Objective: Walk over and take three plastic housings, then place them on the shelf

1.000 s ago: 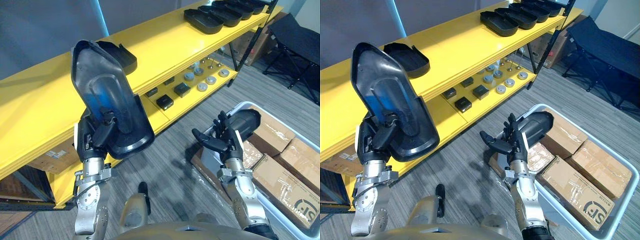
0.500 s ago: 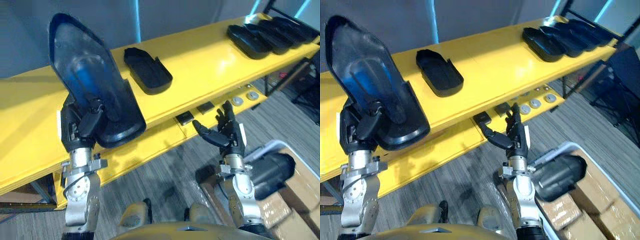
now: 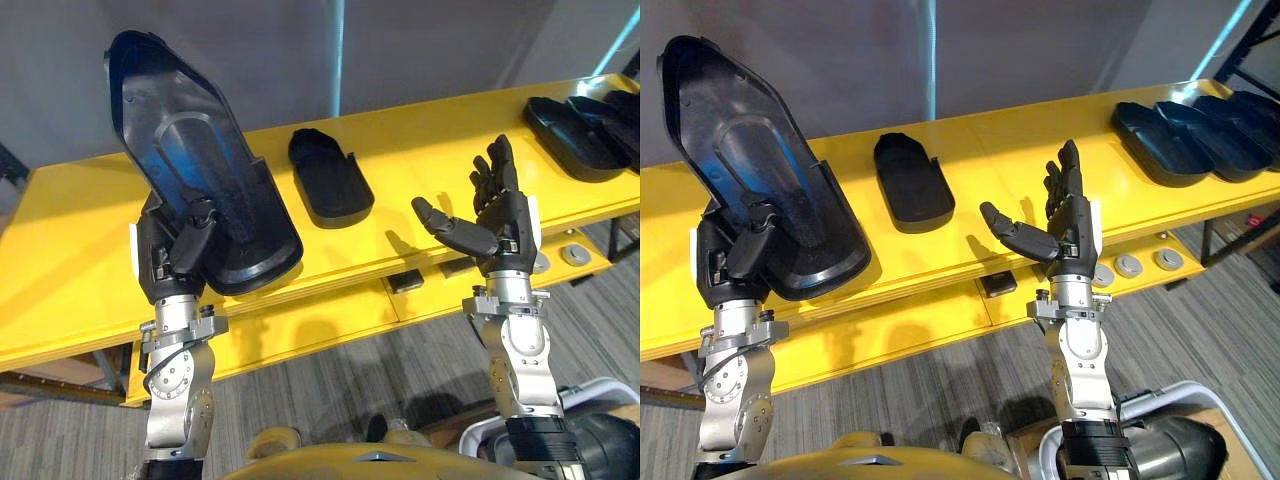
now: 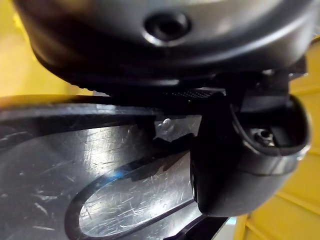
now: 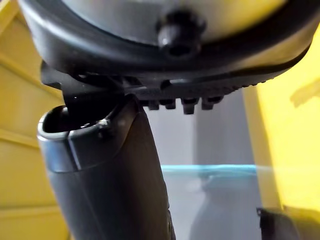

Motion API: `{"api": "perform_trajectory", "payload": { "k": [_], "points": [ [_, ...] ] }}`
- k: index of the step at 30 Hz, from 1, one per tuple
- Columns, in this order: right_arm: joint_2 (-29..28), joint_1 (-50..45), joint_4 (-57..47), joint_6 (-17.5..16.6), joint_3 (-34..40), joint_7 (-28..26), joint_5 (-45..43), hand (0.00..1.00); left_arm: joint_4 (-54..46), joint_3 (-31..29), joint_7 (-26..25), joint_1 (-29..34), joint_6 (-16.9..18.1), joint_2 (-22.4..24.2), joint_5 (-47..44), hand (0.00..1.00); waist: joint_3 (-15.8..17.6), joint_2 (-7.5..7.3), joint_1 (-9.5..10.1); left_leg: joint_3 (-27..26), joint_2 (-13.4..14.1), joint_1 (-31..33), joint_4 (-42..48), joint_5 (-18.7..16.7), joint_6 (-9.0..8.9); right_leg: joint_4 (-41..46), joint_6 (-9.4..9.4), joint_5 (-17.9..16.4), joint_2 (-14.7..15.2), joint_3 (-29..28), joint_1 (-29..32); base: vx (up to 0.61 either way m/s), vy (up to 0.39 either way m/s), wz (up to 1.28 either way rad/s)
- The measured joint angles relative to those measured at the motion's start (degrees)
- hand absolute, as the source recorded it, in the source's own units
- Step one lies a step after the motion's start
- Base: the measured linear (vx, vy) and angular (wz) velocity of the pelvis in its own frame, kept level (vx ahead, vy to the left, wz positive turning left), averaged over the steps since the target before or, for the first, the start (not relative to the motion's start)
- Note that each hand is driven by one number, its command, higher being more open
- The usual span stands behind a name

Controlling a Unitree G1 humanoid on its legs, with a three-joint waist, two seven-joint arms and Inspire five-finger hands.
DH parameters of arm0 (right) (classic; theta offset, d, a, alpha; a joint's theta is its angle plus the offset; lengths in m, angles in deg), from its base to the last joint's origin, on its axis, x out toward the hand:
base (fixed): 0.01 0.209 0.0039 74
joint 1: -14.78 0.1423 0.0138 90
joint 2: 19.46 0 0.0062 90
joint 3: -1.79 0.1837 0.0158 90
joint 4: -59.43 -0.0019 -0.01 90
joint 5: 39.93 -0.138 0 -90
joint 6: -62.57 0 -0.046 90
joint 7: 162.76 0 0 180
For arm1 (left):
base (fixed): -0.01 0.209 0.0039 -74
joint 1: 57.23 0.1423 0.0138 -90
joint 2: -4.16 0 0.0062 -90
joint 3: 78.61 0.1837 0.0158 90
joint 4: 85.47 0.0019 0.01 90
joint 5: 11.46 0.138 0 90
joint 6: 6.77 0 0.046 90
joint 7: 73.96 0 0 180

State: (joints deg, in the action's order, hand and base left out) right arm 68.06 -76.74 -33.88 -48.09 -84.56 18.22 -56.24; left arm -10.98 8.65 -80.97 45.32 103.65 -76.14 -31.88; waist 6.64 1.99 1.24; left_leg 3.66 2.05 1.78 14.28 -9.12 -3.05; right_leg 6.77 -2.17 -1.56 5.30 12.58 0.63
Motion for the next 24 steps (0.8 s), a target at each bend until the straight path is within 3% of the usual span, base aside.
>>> {"api": "perform_trajectory", "payload": {
  "k": [3, 4, 7, 10, 11, 12, 15, 16, 17, 19, 21, 22, 24],
  "points": [
    [-0.74, -0.8, -0.08, -0.04, 1.04, 0.03, -0.33, 1.0, 0.0, 0.79, 1.49, 2.11, 0.0, 1.01, -0.32, 0.0, 0.06, -0.11, -0.02, -3.88, -1.97, 0.46, -2.2, 4.24, -0.19, -1.07, -0.27, 0.17, 3.36, 4.03, -1.78, -0.07, 0.048, 0.86],
    [-1.74, -1.11, -0.22, -0.05, 2.61, -0.06, -0.49, 1.0, 0.03, 1.4, 2.18, 2.2, 0.04, 1.14, -0.32, 0.0, 0.26, 0.23, -0.1, -8.77, 0.49, 2.26, 0.64, 1.37, 0.91, -0.99, -0.33, 0.2, 4.47, 6.94, -2.57, -0.1, 0.064, 0.87],
    [-2.47, -1.15, -0.23, -0.75, 3.12, -0.18, -2.71, 1.0, 0.65, 1.88, 3.73, 3.35, 0.33, 1.28, -0.13, 0.0, 0.96, -0.15, -0.63, -14.37, 6.61, 3.97, 3.84, 0.9, 0.3, -0.44, -0.91, -0.74, 7.13, 9.58, -3.82, -0.1, 0.186, 0.71],
    [-2.44, -1.15, -0.98, -2.29, 2.61, -0.46, -3.61, 1.0, 2.64, 2.28, 5.2, 3.81, 0.68, 1.33, 0.61, 0.0, 1.0, 1.58, -1.59, -15.34, 10.71, 3.63, 2.93, 2.62, 0.8, 3.62, -4.31, -2.25, 11.85, 9.52, -3.56, -0.03, 0.348, 0.33],
    [-2.21, -1.14, -1.76, -2.78, 2.36, -0.57, -4.86, 1.0, 2.58, 2.37, 5.82, 3.85, 0.71, 1.47, 0.83, 0.0, 0.91, 3.42, -1.55, -14.06, 11.54, 2.63, 1.74, 4.09, 1.28, 5.14, -7.26, -2.43, 12.99, 8.32, -2.53, -0.01, 0.607, -0.14],
    [-3.08, -1.11, -1.65, -3.22, 2.23, -0.58, -4.86, 1.0, 2.66, 2.06, 6.29, 3.85, 0.75, 0.96, 1.75, 0.0, 1.0, 3.25, -1.41, -15.35, 9.63, 2.52, 2.99, 2.89, -4.26, 5.95, -8.81, -2.22, 15.48, 6.13, -1.65, 0.0, 0.693, -0.29],
    [-4.23, -1.15, -1.65, -3.33, -1.5, 0.02, -4.63, 1.0, 2.48, -0.38, 7.7, 3.49, 0.66, -1.64, 3.06, 0.0, 1.82, 0.57, -2.23, -18.11, 4.1, 4.28, 5.92, -0.68, -1.18, 0.16, -8.56, -1.79, 18.87, 0.48, -2.18, 0.02, 0.366, -0.16],
    [-4.69, -1.22, -1.65, -3.34, -2.26, 0.48, -4.61, 1.0, 2.48, -0.71, 8.04, 3.08, 0.55, -2.68, 3.06, 0.0, 1.98, 0.18, -2.26, -18.17, 3.66, 4.92, 6.78, -1.29, -0.74, 0.07, -7.78, -0.48, 18.91, -0.2, -2.27, 0.07, 0.378, -0.06],
    [-5.67, -1.57, -1.27, -3.33, -3.57, 1.43, -4.58, 1.0, 2.53, -1.37, 8.83, 2.35, 0.2, -4.5, 3.11, 0.0, 2.11, -0.53, -1.96, -18.73, 3.34, 5.53, 8.25, -2.04, -0.15, 0.68, -7.68, 4.35, 18.94, 1.21, -1.86, 0.07, 0.224, -0.19],
    [-6.9, -2.45, -0.26, -3.38, -4.46, 2.6, -4.26, 1.0, 2.52, -1.78, 10.08, 1.16, -1.04, -6.07, 3.12, 0.0, 2.1, -0.43, -1.55, -19.86, 3.75, 4.98, 8.92, -2.83, 0.74, 1.03, -6.39, 8.3, 18.6, 2.24, -1.37, 0.07, 0.224, -0.2],
    [-7.62, -2.38, 0.84, -3.46, -4.71, 3.64, -3.74, 1.0, 2.48, -1.77, 10.65, -0.6, -1.71, -7.1, 3.08, 0.0, 1.95, -0.6, -1.55, -20.78, 4.18, 4.07, 7.62, -2.69, 1.18, 1.2, -5.83, 8.09, 17.05, 2.16, -0.6, 0.08, 0.105, -0.15],
    [-7.71, -2.52, 1.06, -3.46, -4.76, 4.52, -2.08, 1.0, 2.47, -1.64, 10.71, -2.47, -2.63, -8.15, 3.01, 0.0, 1.83, -0.59, -1.85, -20.92, 4.76, 3.47, 6.22, -2.15, 1.54, 0.62, -6.05, 5.89, 13.48, 0.62, -0.52, 0.09, 0.021, -0.17],
    [-7.61, -2.51, 0.93, -3.49, -4.49, 4.66, -1.95, 1.0, 2.46, -1.22, 10.77, -5.36, -4.16, -8.71, 2.78, 0.0, 1.4, -1.05, -2.36, -21.37, 4.61, 3.36, 4.55, -1.27, 1.24, -2.49, -5.24, 5.46, 11.18, 0.15, -0.91, 0.09, -0.038, -0.16]
  ]
}}
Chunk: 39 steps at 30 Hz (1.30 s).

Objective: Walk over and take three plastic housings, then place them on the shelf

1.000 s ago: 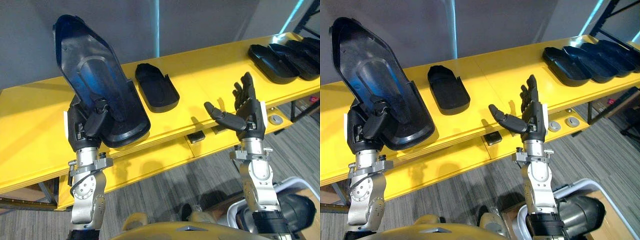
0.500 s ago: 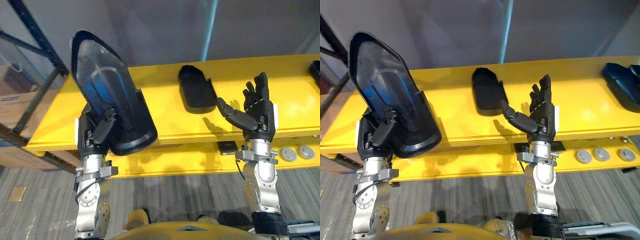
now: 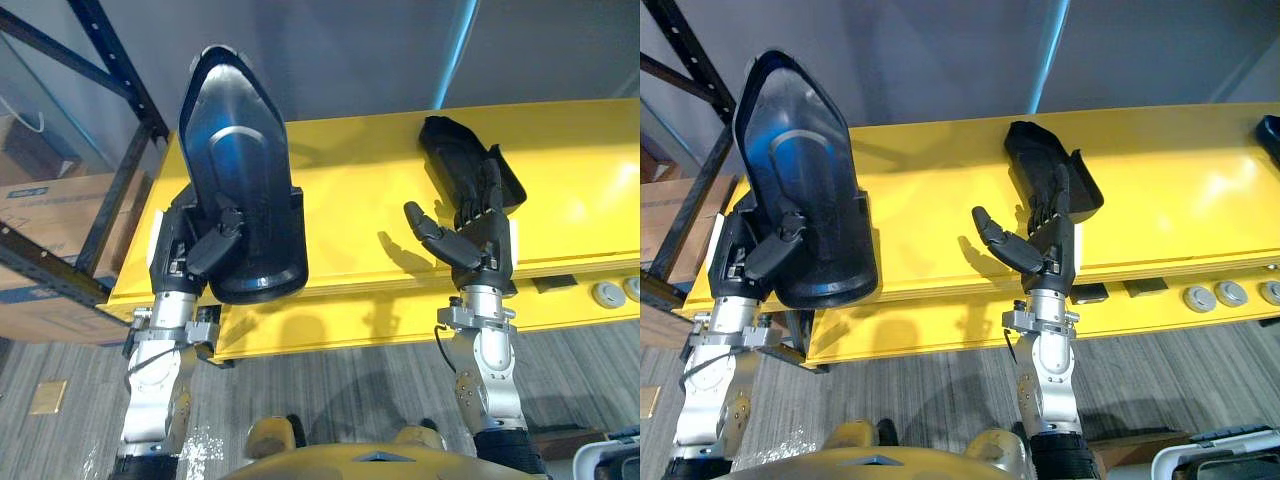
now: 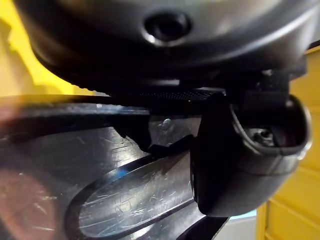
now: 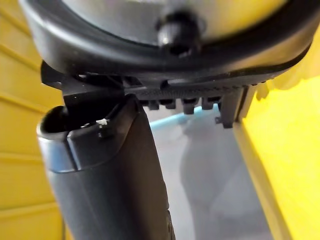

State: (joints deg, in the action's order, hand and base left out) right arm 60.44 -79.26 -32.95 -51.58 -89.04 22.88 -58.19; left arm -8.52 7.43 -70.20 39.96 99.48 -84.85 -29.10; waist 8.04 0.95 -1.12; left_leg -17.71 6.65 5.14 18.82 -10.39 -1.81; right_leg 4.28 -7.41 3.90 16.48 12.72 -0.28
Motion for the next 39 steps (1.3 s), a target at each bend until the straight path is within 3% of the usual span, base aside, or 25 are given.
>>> {"api": "perform_trajectory", "payload": {
  "k": [4, 9, 13, 18, 25, 32, 39],
  "points": [
    [0.9, -0.37, -0.41, 0.55, 2.07, 0.12, 3.31, 1.0, -0.04, 3.93, -0.67, -3.88, -3.85, -0.02, -0.09, 0.0, -0.11, 0.04, -1.95, -0.08, 0.84, -0.83, -2.46, 1.32, -1.44, -1.5, -0.7, 0.63, -1.94, -0.67, -0.35, 0.05, -0.06, -0.1],
    [5.52, -0.28, -8.12, 2.69, 4.73, -0.69, 4.52, 1.0, 0.08, 7.69, -4.44, -4.89, -7.9, 1.23, 0.07, 0.0, -0.08, 0.04, -2.69, -1.15, 2.24, -3.12, -7.27, 3.86, -3.15, -1.51, -0.54, 0.75, -4.0, -2.27, 0.46, -0.01, -0.076, -0.16],
    [7.79, 0.07, -12.13, 3.57, 4.95, -2.04, 4.52, 1.0, 1.71, 7.51, -8.31, -6.1, -9.02, 1.26, 0.05, 0.0, 0.01, -0.09, -3.16, -2.38, 2.05, -3.69, -9.08, 5.1, -3.21, -1.51, -0.29, 0.92, -4.13, -3.6, 1.59, -0.07, -0.023, -0.16],
    [7.9, 2.66, -12.17, 3.98, 4.53, -4.0, 5.03, 1.0, 10.93, 5.06, -15.96, -13.12, -9.98, 1.24, -0.02, 0.0, 1.85, -0.92, -3.97, -4.33, 2.09, -1.51, -8.15, 4.92, -3.41, -1.5, 0.98, 0.04, -4.11, -5.59, 4.83, -0.12, -0.024, -0.22],
    [9.99, 5.2, -12.16, 5.36, 4.83, -4.23, 4.41, 1.0, 13.66, 4.09, -22.81, -20.1, -13.5, 1.81, 0.25, 0.0, 5.37, 0.6, -5.52, -5.31, 3.07, 0.07, -5.84, 5.27, -3.48, -0.58, 0.1, 0.63, -4.75, -7.23, 6.99, -0.05, -0.015, -0.1],
    [10.09, 9.85, -12.14, 5.36, 4.49, -5.34, 4.4, 1.0, 19.56, 2.93, -22.95, -29.94, -16.29, 1.14, -0.59, 0.0, 9.6, 0.66, -5.59, -5.17, 3.07, 0.35, -4.6, 5.12, -3.21, 0.97, 0.14, 0.57, -4.52, -7.59, 7.38, -0.03, 0.009, 0.01],
    [12.37, 15.38, -12.13, 5.87, 1.33, -5.99, 4.41, 1.0, 26.47, 2.01, -23.3, -35.5, -16.53, -0.89, -2.58, 0.0, 12.2, 1.94, -5.65, -5.11, 3.08, 1.74, -4.09, 5.61, -2.89, 2.61, 0.35, 0.37, -4.35, -8.16, 9.55, -0.04, 0.004, -0.01]
  ]
}}
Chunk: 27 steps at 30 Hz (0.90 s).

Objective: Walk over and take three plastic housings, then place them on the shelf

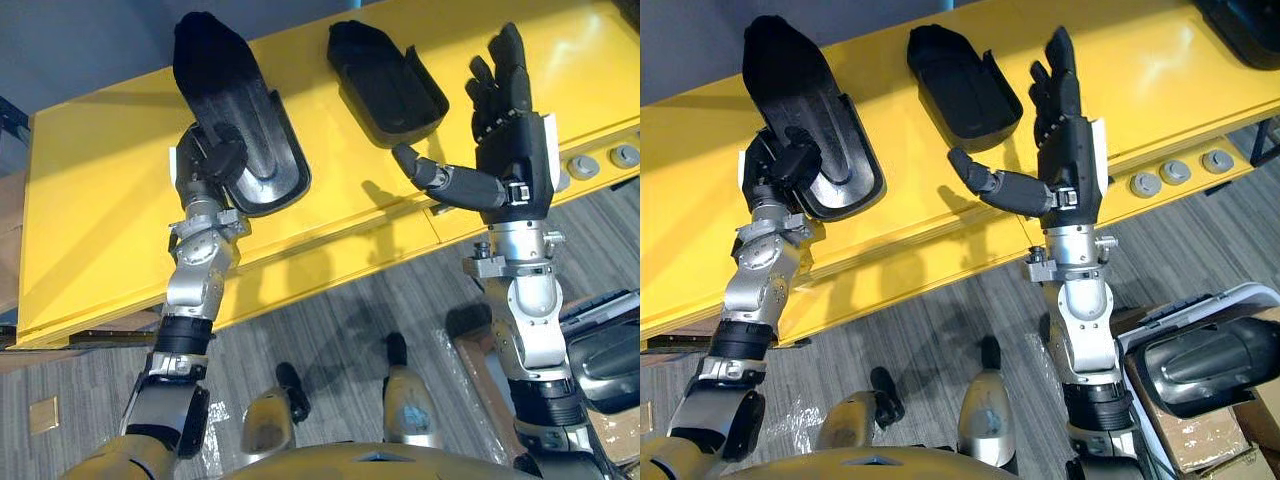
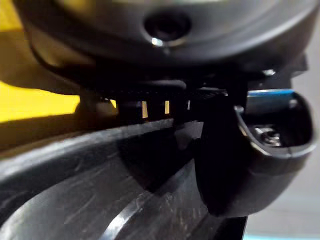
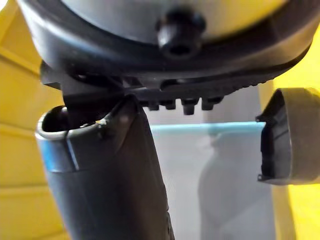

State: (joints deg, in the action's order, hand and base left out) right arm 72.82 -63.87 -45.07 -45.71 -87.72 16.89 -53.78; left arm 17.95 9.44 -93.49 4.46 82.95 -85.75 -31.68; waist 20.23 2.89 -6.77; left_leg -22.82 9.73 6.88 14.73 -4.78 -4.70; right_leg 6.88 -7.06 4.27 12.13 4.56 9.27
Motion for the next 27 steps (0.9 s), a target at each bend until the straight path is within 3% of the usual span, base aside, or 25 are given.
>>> {"api": "perform_trajectory", "payload": {
  "k": [1, 2, 10, 17, 21, 27],
  "points": [
    [0.0, 0.42, 0.08, 0.6, -0.1, -0.09, 0.0, 1.0, 0.27, 0.07, -0.08, -0.54, -0.18, -0.24, 0.01, 0.0, 0.35, 0.23, 0.0, 0.04, 0.0, 0.01, -0.07, 0.09, 0.05, 0.04, 0.0, 0.0, 0.0, 0.04, 0.0, 0.0, 0.0, 0.0],
    [0.0, 0.54, 0.09, 0.71, -0.2, -0.09, 0.0, 1.0, 0.26, 0.06, -0.27, -0.58, -0.14, -0.35, 0.02, 1.0, 0.6, 0.39, -0.02, 0.04, 0.0, -0.01, -0.1, 0.12, 0.08, 0.04, -0.01, 0.01, 0.0, 0.05, 0.0, 0.0, 0.0, 0.0],
    [-0.12, 0.37, 0.09, 1.26, -0.6, 1.01, 0.12, 1.0, -0.19, -1.22, -0.44, -0.64, -1.61, -1.42, 0.52, 1.0, 1.18, 0.62, -0.38, 0.89, -0.23, -0.46, -2.34, 1.76, -0.17, -0.04, -0.05, 0.02, -0.1, 1.3, -0.32, -0.01, -0.008, 0.05],
    [-0.8, -3.53, 0.08, 1.25, -1.25, 2.51, 0.73, 1.0, -0.12, -1.17, 0.56, 2.46, -3.67, -3.06, 1.49, 1.0, 1.01, 0.58, 0.03, 0.92, -0.82, -5.59, -7.34, 3.56, -0.67, -2.24, -0.23, 0.11, -0.42, 2.26, -4.72, 0.0, -0.003, 0.02],
    [-1.34, -5.6, 0.08, 1.26, -1.53, 3.52, 1.74, 1.0, -0.02, -0.72, 0.96, 4.44, -4.4, -2.9, 2.97, 1.0, -0.7, 0.51, 0.01, 0.83, -1.19, -7.62, -9.9, 4.61, -0.91, -4.01, -0.64, 0.43, -0.57, 2.74, -6.59, 0.02, 0.0, 0.01],
    [-3.63, -8.92, 0.09, 1.26, -3.51, 3.87, 1.74, 1.0, 0.97, 0.76, -0.67, 6.68, -7.35, -2.31, 5.83, 1.0, -5.68, -0.93, -0.15, 0.3, -1.21, -10.67, -13.13, 5.43, -1.48, -5.77, -0.65, 0.44, -1.22, 2.94, -8.92, 0.04, -0.008, -0.03]
  ]
}}
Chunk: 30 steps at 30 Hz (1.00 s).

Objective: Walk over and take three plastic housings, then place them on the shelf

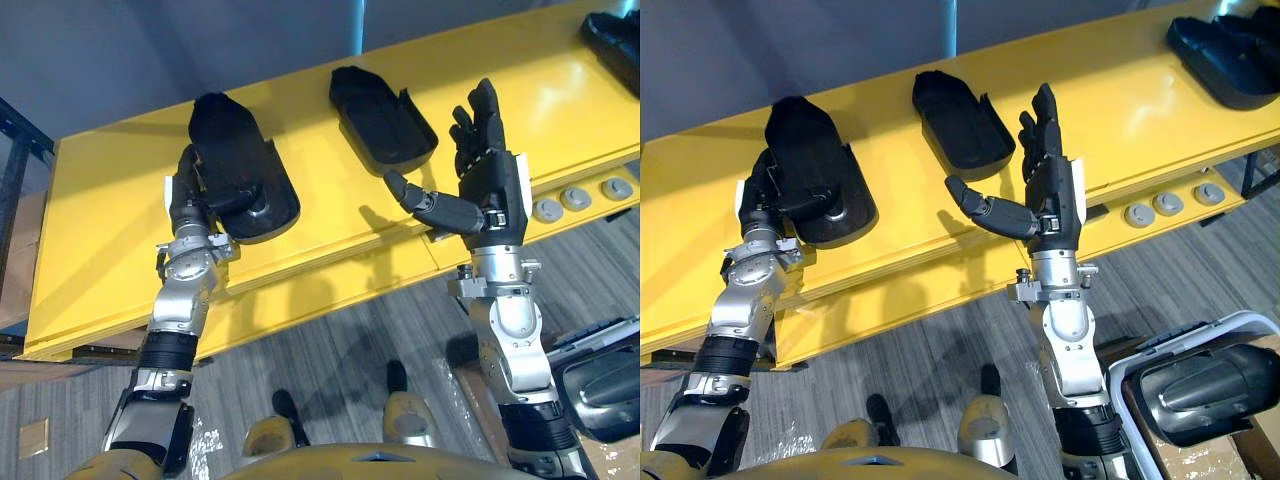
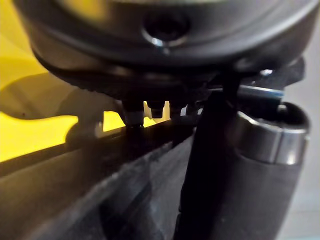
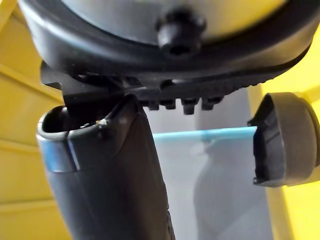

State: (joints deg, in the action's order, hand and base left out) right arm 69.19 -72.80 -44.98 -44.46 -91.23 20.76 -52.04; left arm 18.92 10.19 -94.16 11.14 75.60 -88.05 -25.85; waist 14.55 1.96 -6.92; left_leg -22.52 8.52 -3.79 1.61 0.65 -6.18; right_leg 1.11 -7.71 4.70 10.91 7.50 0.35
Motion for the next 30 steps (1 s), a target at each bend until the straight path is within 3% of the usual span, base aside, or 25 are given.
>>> {"api": "perform_trajectory", "payload": {
  "k": [16, 20, 24, 30],
  "points": [
    [-0.91, -1.6, 2.46, 0.06, -2.38, -2.64, -0.07, 1.0, 0.03, 2.64, 6.61, 1.39, -2.58, 0.03, 1.46, 1.0, -4.58, -0.29, 0.16, -0.59, -0.41, -1.79, -2.9, 1.7, -0.09, -0.21, 0.03, 0.04, -0.2, -0.05, -0.54, -0.01, -0.002, 0.0],
    [-0.8, -1.59, 3.07, 0.43, -3.94, -3.81, -0.12, 1.0, 0.45, 3.03, 7.18, 1.27, -2.57, 0.03, 1.41, 1.0, -5.25, -0.2, -0.55, -0.68, -0.43, -1.8, -2.96, 1.72, -0.1, -0.21, 0.04, 0.05, -0.21, -0.13, -0.47, 0.0, 0.0, 0.0],
    [-0.45, -1.58, 3.46, 0.43, -4.54, -5.88, -0.01, 1.0, 1.2, 3.03, 7.04, 0.93, -2.55, 0.03, 1.43, 1.0, -5.63, 0.21, -1.02, -0.73, -0.44, -1.86, -3.05, 1.75, -0.09, -0.19, 0.05, 0.06, -0.23, -0.2, -0.45, 0.0, 0.0, 0.0],
    [3.11, 0.74, 4.84, 0.4, -6.19, -11.98, 0.02, 1.0, 3.16, 2.32, 1.0, -1.86, -0.94, -0.48, 2.34, 1.0, -6.11, 0.73, -1.0, -0.62, -0.57, -2.71, -4.74, 2.77, -0.07, -0.05, 0.07, 0.06, -0.44, -0.27, -0.49, 0.0, -0.001, -0.01]
  ]
}}
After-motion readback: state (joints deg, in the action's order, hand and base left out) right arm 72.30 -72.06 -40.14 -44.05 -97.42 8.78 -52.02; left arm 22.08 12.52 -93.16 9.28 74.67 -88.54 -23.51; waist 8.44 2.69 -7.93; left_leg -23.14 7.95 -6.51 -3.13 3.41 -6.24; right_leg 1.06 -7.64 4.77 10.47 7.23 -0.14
